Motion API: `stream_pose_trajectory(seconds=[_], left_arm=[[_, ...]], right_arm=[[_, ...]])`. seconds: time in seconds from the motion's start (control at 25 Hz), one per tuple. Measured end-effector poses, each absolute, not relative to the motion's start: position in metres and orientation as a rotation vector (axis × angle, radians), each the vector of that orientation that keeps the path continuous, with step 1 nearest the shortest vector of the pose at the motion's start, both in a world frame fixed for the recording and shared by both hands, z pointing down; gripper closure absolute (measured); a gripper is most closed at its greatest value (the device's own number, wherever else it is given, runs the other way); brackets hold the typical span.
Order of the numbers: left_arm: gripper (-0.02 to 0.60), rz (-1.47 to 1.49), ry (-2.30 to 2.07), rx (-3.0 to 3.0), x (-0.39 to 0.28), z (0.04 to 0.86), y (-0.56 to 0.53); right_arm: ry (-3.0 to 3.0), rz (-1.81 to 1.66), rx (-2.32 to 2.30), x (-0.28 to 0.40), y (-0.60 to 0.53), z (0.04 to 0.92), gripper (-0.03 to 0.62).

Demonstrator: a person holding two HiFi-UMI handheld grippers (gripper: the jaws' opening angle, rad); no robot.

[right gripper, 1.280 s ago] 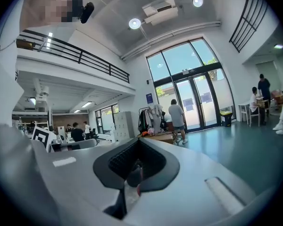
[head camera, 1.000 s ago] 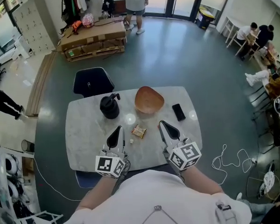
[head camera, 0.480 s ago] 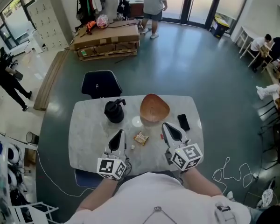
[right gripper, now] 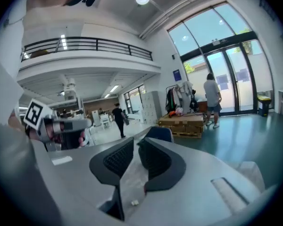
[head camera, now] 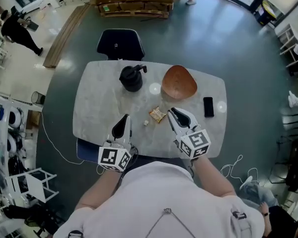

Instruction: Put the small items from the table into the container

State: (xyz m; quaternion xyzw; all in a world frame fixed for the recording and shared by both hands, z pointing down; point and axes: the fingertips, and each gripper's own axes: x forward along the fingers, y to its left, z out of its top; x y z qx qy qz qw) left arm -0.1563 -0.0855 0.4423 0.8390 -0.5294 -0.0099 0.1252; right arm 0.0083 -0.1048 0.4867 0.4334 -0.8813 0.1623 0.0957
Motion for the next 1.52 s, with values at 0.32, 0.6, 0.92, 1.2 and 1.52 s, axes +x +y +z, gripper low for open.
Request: stream_pose_trajectory(seconds=[0.32,0.6,0.92,1.2,1.52], left_arm=[[0.577,0.096,-1.670,2.213,-0.206,0.503,-0.059],[0.577,0.181,-1.790,2.003,-0.244,0.551,-0.022],[0.577,0.198,-1.856,1.919,-0.261,0.557,-0.002],[0.577,0.169,-1.839,2.022,-0.246,0.534,-0.017],[0.577,0.085,-1.658,2.302,-0.171,0.480,-0.063]], right_arm=[[-2.262,0.664,0.745,-0.070,-0.076,0.737,0.346],[-2.024,0.516,0.587,-0.096,-0.076,0.870,0.317],[-1.949,0.341,0.492,-0.112,-0.079,0.899,0.356],[-2.116,0.424,0.624,-0.109,-0.086,0.823,0.428],[-2.326,0.484,0.996,-0.038,-0.113,0.658,0.428]])
